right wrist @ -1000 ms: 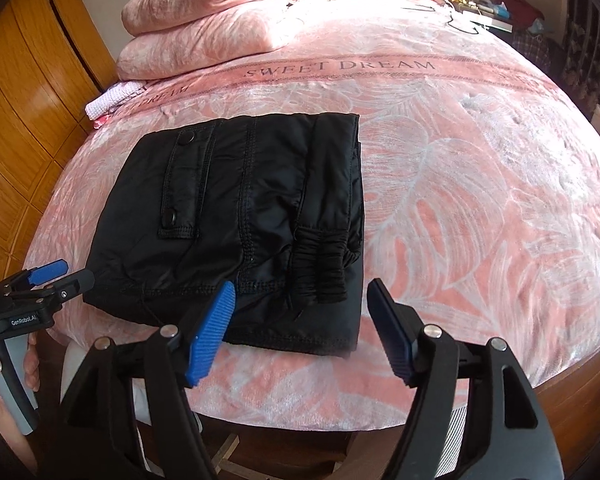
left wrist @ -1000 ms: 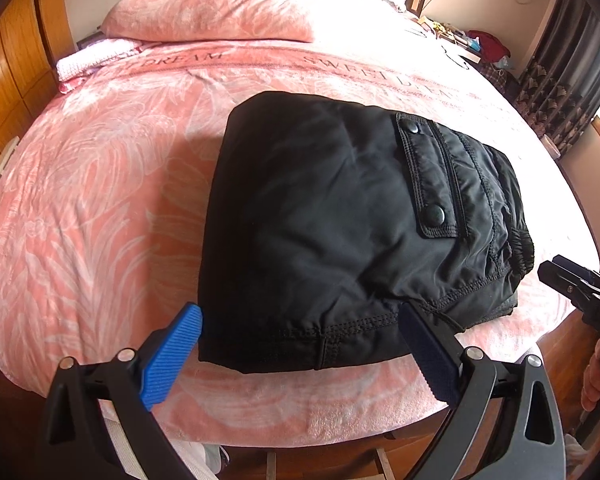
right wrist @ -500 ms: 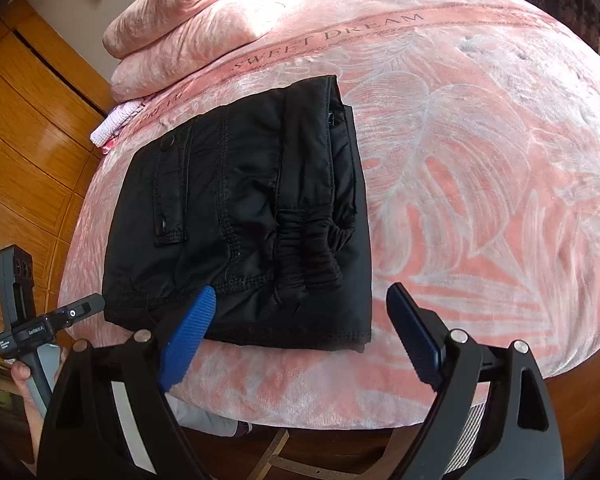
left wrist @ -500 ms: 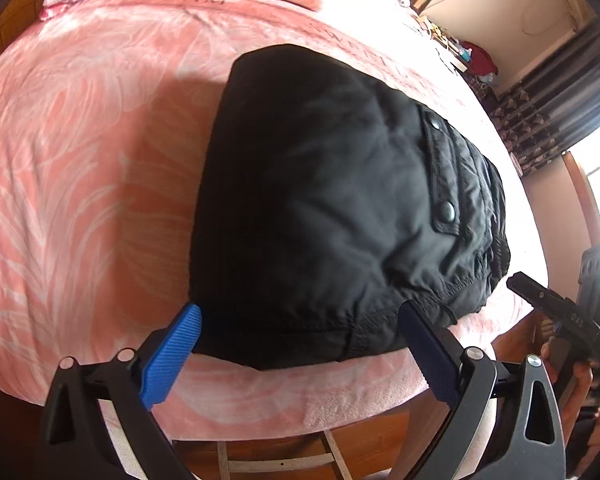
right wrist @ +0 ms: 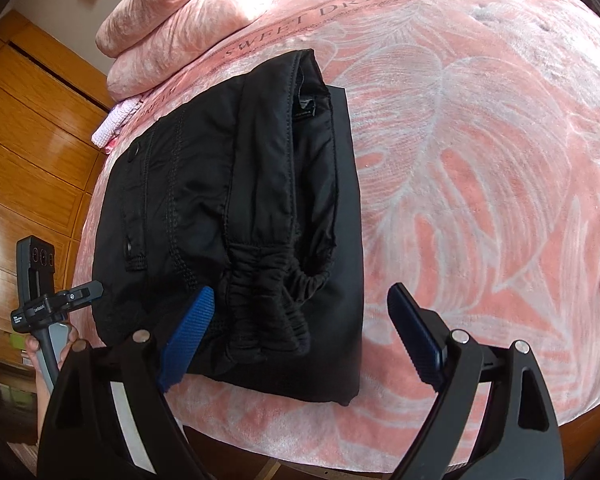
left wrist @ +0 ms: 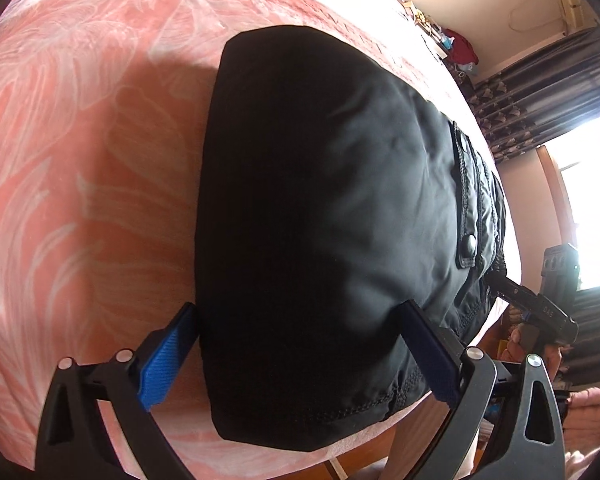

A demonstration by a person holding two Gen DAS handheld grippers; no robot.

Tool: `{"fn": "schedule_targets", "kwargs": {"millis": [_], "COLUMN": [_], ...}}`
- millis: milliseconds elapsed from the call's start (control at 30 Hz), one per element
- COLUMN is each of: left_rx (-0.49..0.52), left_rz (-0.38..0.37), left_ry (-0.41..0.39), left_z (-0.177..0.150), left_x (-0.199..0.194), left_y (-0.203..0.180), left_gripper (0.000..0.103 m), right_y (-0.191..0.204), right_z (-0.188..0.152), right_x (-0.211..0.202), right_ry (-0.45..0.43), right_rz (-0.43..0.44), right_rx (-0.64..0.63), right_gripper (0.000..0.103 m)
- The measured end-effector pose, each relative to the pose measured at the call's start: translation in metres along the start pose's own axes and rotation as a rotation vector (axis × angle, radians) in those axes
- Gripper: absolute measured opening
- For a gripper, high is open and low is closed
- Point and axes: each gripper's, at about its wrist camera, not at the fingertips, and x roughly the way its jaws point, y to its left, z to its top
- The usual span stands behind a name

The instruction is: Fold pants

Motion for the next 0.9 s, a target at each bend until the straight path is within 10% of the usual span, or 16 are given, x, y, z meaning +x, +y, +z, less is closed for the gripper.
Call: {"fn": "schedule_targets", "kwargs": {"millis": [500,633,733,900], "left_rx": [-0.048,-0.044,-0.024,-0.004], "left_rz": [-0.206,-0.175,-0.156,-0.121], "left_ry": [0.082,0.04,-0.011,-0.065], "left_z": [0.021,0.019,0.015,0.019], "left_x": [0.042,0.038,0.025,0.011], "left_y": [0.014,0.004,-0.006,-0.022], "left_gripper": [0.1,0.098,0.073,0.039], "right_y": [-0.026,-0.02,-0.01,0.03], "right_z": [0.005,0.007,0.005,0.013], "right_x": [0.033,0.033,0.016,-0.015], "right_ry": [0.073,0.054,0.007,-0.068], "right_rz": [0.245,0.275,0.257,0.193], "right_rx": [0.075,0.052,0.003,-0.14], "right_gripper": [0.092,0.075,0.047,0.038]}}
